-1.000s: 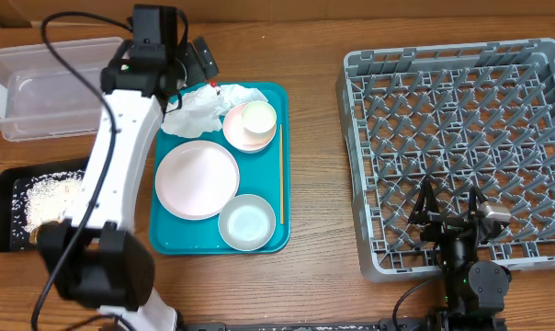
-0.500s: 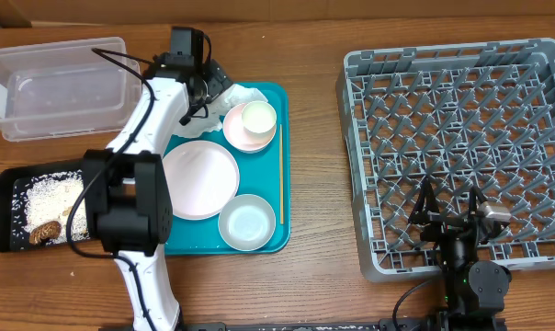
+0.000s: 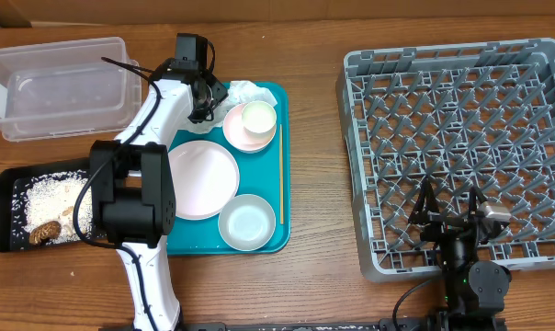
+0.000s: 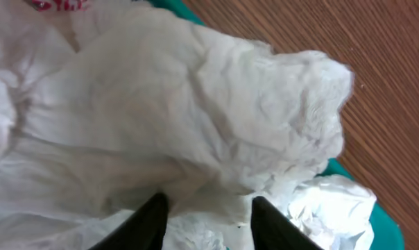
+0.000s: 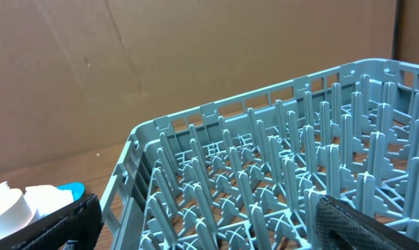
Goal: Sort waste into correct bins and load items into the dishwasher
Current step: 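Grasp the crumpled white tissue on the teal tray with the left gripper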
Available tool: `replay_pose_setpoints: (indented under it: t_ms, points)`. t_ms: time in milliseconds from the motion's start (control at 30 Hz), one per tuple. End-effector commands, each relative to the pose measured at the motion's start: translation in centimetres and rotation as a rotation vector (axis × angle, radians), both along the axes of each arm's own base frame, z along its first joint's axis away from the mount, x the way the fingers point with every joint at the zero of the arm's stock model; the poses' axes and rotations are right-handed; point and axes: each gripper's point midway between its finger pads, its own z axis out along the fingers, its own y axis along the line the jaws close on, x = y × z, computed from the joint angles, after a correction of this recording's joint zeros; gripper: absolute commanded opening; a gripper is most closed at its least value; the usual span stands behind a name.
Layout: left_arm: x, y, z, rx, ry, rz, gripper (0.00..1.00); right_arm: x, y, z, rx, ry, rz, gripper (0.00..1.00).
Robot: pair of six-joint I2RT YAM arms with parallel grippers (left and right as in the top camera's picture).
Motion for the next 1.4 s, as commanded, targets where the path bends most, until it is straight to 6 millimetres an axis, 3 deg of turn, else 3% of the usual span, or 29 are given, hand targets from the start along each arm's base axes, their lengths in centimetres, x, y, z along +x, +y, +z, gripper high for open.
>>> replay_pose_setpoints:
  t_ms: [0,67,267,500,533,567,600,700,733,867,1067,1367]
  points:
    - [0.1,0.0,0.0,0.009,0.004,0.002,0.22,0.0,0.0,-0.1,-0.004,-0.006,0.0,1.0]
    - [-0.1,0.0,0.0,0.007,0.01,-0.005,0.04,0.0,0.0,-0.1,-0.004,-0.006,0.0,1.0]
    - [-0.9,-0.9,0.8,-0.034,0.037,-0.048,0.04,0.0,0.0,-0.1,-0.004,-0.006,0.0,1.0]
    - [-0.1,-0.9,5.8,-0.011,-0.043,-0.089,0.04,0.0,0.0,-0.1,-0.004,-0.006,0.0,1.0]
    - [0.0,-0.8,6.7,-0.008,-0.065,-0.086,0.08,0.0,0.0,-0.1,-0.004,-0.006,0.0,1.0]
    - [0.3,-0.6,7.6,0.002,-0.089,-0.079,0.21,0.0,0.0,-0.1,-0.004,-0.006,0.0,1.0]
    - [0.4,-0.3,8.4,0.015,-0.11,-0.071,0.49,0.0,0.0,-0.1,-0.004,-0.006,0.0,1.0]
    - [0.5,0.9,9.2,0.075,-0.129,-0.04,0.65,0.0,0.0,-0.1,-0.004,-0.006,0.0,1.0]
    - [0.4,1.0,8.9,0.092,-0.117,-0.058,0.74,0.0,0.0,-0.1,-0.004,-0.005,0.0,1.0]
    - [-0.4,0.6,6.1,0.152,-0.043,-0.182,0.95,0.0,0.0,-0.1,-0.004,-0.005,0.0,1.0]
    - [-2.0,2.0,1.6,0.222,0.101,-0.089,0.9,0.0,0.0,-0.1,-0.004,-0.006,0.0,1.0]
    - [-1.9,2.7,0.2,0.257,0.117,-0.055,0.86,0.0,0.0,-0.1,-0.004,-0.006,0.0,1.0]
